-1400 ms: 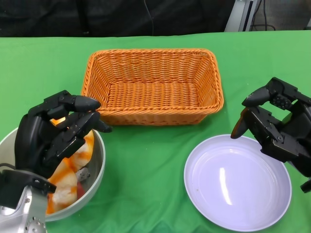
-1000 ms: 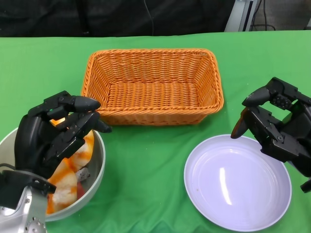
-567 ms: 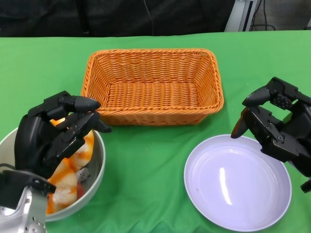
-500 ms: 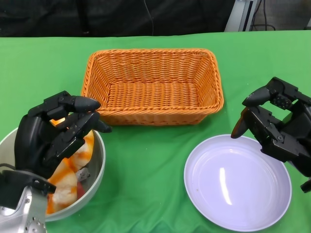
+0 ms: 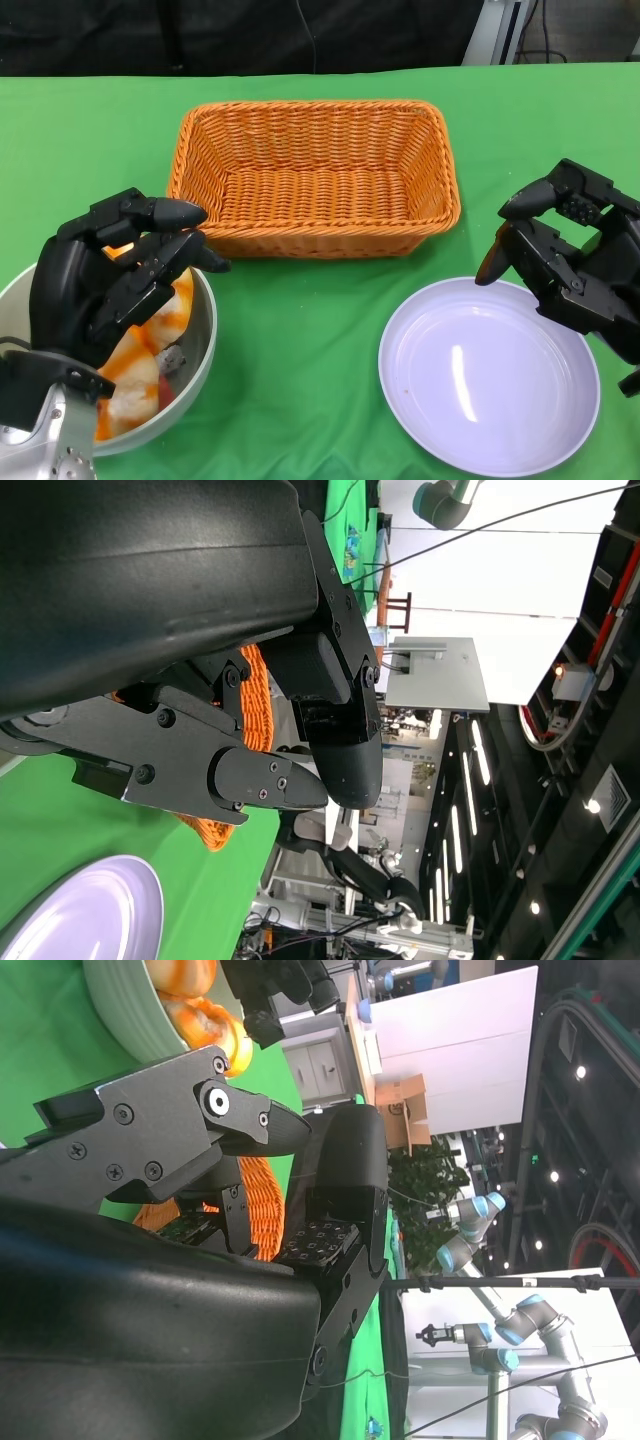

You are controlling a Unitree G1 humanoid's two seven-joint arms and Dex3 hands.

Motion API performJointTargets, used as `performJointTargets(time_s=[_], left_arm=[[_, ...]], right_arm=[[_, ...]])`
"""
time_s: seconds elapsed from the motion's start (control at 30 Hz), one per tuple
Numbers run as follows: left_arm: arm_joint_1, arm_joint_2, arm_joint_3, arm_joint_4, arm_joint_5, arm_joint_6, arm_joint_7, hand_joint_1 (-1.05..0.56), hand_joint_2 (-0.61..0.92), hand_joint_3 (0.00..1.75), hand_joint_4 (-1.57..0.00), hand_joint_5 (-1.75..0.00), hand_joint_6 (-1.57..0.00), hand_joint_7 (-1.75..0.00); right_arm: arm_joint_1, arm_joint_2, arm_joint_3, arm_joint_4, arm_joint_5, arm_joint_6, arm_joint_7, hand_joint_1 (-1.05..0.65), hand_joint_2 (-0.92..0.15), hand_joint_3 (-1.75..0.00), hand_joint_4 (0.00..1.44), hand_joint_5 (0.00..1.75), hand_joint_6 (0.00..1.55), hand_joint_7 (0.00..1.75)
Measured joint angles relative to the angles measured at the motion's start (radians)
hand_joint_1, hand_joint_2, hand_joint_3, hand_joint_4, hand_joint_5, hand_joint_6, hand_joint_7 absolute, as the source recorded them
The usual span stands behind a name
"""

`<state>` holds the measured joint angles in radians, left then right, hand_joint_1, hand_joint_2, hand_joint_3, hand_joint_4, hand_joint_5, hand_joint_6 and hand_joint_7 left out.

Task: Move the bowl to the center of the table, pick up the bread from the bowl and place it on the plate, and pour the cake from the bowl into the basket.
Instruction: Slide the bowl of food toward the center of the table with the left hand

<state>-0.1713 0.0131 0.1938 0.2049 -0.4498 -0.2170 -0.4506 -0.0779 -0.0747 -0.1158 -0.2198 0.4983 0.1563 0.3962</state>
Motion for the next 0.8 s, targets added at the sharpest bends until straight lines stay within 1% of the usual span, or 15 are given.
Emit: performJointTargets(time_s=[0.07,0.17,0.2,0.23,0.27,0.3,0.37,0.4,0.43,0.47,0.53,0.6,0.7,0.73,0.8], left_arm=[[0.0,0.0,0.0,0.0,0.0,0.0,0.0,-0.25,0.92,0.16,-0.86,-1.03,-1.05,-0.5],[-0.001,-0.002,0.003,0.001,0.02,-0.032,0.003,-0.26,0.92,0.13,-0.86,-0.95,-1.03,-0.45],[-0.001,-0.004,0.005,0.001,0.032,-0.05,0.016,-0.27,0.92,0.12,-0.86,-0.88,-1.03,-0.39],[-0.003,-0.006,0.009,0.001,0.054,-0.071,0.04,-0.3,0.92,0.09,-0.86,-0.71,-1.02,-0.26],[-0.004,-0.007,0.012,0.001,0.08,-0.092,0.067,-0.33,0.92,0.08,-0.88,-0.56,-1.02,-0.16],[-0.005,-0.007,0.016,0.001,0.11,-0.114,0.099,-0.34,0.92,0.07,-0.88,-0.45,-1.0,-0.09],[-0.007,-0.003,0.03,-0.001,0.144,-0.14,0.139,-0.41,0.92,0.06,-0.83,-0.24,-0.94,-0.03],[-0.01,0.006,0.037,-0.001,0.153,-0.146,0.151,-0.43,0.92,0.05,-0.81,-0.18,-0.91,-0.01],[-0.015,0.018,0.048,-0.002,0.155,-0.148,0.158,-0.45,0.92,0.05,-0.76,-0.13,-0.86,-0.01],[-0.024,0.03,0.06,-0.002,0.152,-0.148,0.163,-0.46,0.92,0.05,-0.75,-0.1,-0.84,0.0],[-0.041,0.056,0.084,-0.013,0.147,-0.148,0.173,-0.51,0.92,0.11,-0.69,-0.05,-0.75,0.0],[-0.053,0.087,0.104,-0.021,0.14,-0.145,0.18,-0.54,0.92,0.14,-0.67,-0.03,-0.71,0.0],[-0.059,0.144,0.119,-0.022,0.142,-0.118,0.179,-0.65,0.92,0.21,-0.6,-0.01,-0.6,0.0],[-0.059,0.166,0.12,-0.022,0.145,-0.103,0.179,-0.7,0.92,0.23,-0.56,0.0,-0.54,0.0],[-0.062,0.208,0.12,-0.006,0.163,-0.076,0.176,-0.76,0.92,0.27,-0.5,0.0,-0.49,0.0]], right_arm=[[0.0,0.0,0.0,0.0,0.0,0.0,0.0,-0.09,-0.75,-0.69,0.63,1.49,0.66,1.11],[0.0,0.0,0.0,0.0,0.0,0.0,0.0,-0.07,-0.75,-0.69,0.63,1.49,0.66,1.11],[0.0,0.0,0.0,0.0,0.0,0.0,0.0,-0.07,-0.76,-0.69,0.63,1.5,0.66,1.11],[0.0,0.0,0.0,0.0,0.0,0.0,0.0,-0.07,-0.76,-0.7,0.63,1.5,0.66,1.11],[0.0,0.0,0.0,0.0,0.0,0.0,0.0,-0.07,-0.76,-0.7,0.63,1.5,0.66,1.11],[0.0,0.0,0.0,0.001,0.0,0.0,0.001,-0.07,-0.76,-0.7,0.63,1.5,0.66,1.11],[0.0,0.0,0.0,0.001,0.0,0.0,0.001,-0.07,-0.75,-0.69,0.63,1.5,0.66,1.11],[0.0,0.001,0.001,0.002,-0.001,-0.001,0.001,-0.07,-0.75,-0.69,0.63,1.5,0.67,1.11],[0.0,0.001,0.001,0.002,-0.002,-0.003,0.001,-0.08,-0.75,-0.69,0.63,1.51,0.66,1.11],[0.0,0.001,0.001,0.002,-0.003,-0.004,0.0,-0.08,-0.75,-0.69,0.63,1.51,0.66,1.11],[0.0,0.001,0.002,0.004,-0.005,-0.008,0.002,-0.08,-0.76,-0.69,0.63,1.52,0.66,1.12],[0.0,0.001,0.002,0.008,-0.005,-0.012,0.003,-0.08,-0.76,-0.68,0.63,1.52,0.66,1.13],[0.0,0.001,0.002,0.012,-0.007,-0.012,0.003,-0.09,-0.76,-0.68,0.63,1.51,0.66,1.13],[0.0,0.001,0.002,0.014,-0.007,-0.013,0.003,-0.09,-0.76,-0.68,0.63,1.51,0.66,1.12],[0.0,0.001,0.003,0.014,-0.008,-0.013,0.003,-0.09,-0.76,-0.68,0.63,1.51,0.66,1.12]])
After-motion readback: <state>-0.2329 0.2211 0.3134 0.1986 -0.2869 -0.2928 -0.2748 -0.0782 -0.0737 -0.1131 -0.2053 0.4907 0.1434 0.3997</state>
